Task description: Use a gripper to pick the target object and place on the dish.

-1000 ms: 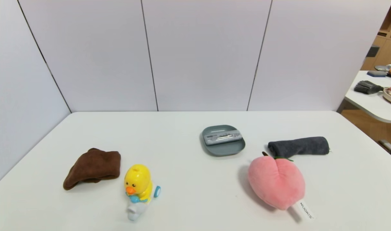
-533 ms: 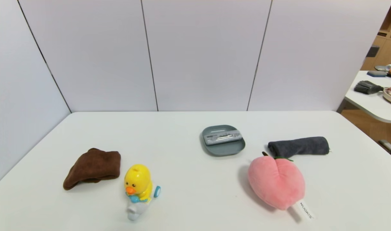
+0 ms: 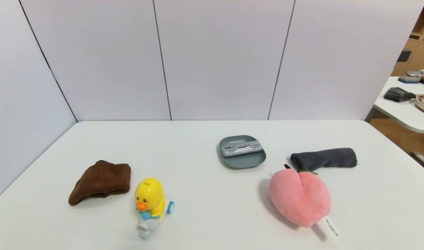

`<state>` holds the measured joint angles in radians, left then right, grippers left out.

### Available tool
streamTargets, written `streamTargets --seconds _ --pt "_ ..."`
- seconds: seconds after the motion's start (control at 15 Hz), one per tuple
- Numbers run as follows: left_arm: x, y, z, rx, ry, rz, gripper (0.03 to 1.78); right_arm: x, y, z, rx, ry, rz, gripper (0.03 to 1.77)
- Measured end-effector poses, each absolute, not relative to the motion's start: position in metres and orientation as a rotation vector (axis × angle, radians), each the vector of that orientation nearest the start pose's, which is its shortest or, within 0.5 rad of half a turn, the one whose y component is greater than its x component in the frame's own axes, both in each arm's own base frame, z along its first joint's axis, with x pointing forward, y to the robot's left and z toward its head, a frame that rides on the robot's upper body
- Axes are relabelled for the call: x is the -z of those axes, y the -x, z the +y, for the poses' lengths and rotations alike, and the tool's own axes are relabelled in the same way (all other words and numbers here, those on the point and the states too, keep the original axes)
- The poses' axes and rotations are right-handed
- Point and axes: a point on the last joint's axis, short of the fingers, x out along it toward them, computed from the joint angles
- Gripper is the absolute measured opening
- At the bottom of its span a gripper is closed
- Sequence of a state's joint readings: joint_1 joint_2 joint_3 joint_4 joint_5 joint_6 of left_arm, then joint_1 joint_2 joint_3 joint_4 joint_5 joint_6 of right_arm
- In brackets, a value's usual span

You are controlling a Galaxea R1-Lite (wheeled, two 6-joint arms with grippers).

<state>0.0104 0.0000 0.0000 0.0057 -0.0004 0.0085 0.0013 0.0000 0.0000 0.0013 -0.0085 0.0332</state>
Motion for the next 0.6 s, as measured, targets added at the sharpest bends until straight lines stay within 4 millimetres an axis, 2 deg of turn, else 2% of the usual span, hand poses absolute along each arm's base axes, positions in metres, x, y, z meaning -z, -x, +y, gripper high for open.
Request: streamTargets --seconds 0.6 --pt "-0.0750 0.0228 -0.0002 -0.010 -0.007 0.004 1.69 -0.0753 0.0228 -0.0003 0.009 -0.034 0.001 1.71"
